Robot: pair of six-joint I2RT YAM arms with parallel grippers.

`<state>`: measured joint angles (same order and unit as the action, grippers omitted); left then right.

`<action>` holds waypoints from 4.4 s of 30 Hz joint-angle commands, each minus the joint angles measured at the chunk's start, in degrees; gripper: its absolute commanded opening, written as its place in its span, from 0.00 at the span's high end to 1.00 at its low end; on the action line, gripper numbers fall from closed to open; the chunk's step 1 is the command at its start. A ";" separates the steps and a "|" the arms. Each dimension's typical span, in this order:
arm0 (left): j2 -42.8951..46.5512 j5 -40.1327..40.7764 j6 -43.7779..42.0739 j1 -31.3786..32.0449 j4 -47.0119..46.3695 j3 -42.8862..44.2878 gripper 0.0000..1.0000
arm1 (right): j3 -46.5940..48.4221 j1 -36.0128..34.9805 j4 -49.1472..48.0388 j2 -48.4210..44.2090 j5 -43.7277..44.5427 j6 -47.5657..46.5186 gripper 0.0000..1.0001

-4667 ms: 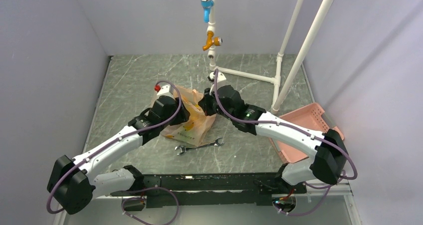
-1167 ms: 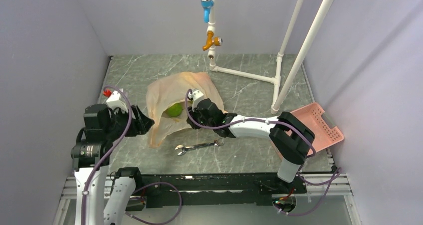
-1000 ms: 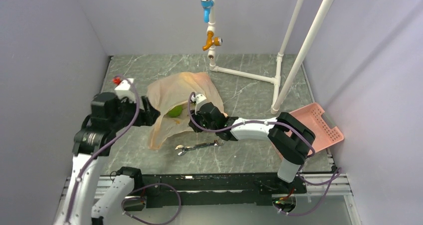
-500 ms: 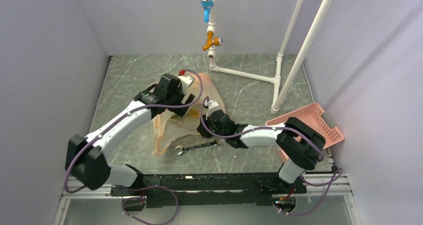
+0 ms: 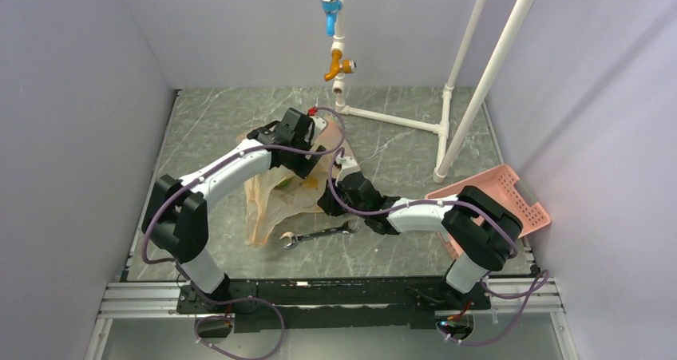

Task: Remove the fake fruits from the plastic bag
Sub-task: Adjust the plastic bag at the center of the board, then take out the fake fruit from the plastic bag.

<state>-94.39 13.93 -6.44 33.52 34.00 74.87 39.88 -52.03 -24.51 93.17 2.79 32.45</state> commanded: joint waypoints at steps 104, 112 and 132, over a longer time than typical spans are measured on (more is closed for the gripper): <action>24.04 7.74 -2.13 9.40 -19.30 -17.37 1.00 | 31.82 -1.48 -16.58 35.64 7.12 -3.75 0.20; 23.59 8.65 -2.59 9.32 -19.65 -17.65 1.00 | 33.82 -0.39 -15.78 36.90 3.06 -4.32 0.26; 23.23 9.41 -2.88 7.62 -20.04 -17.94 1.00 | 10.35 0.04 -22.82 13.87 -8.29 -1.73 0.90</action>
<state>-71.64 23.81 -8.56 41.69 16.71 57.34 53.98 -51.90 -44.91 114.15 -1.69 29.63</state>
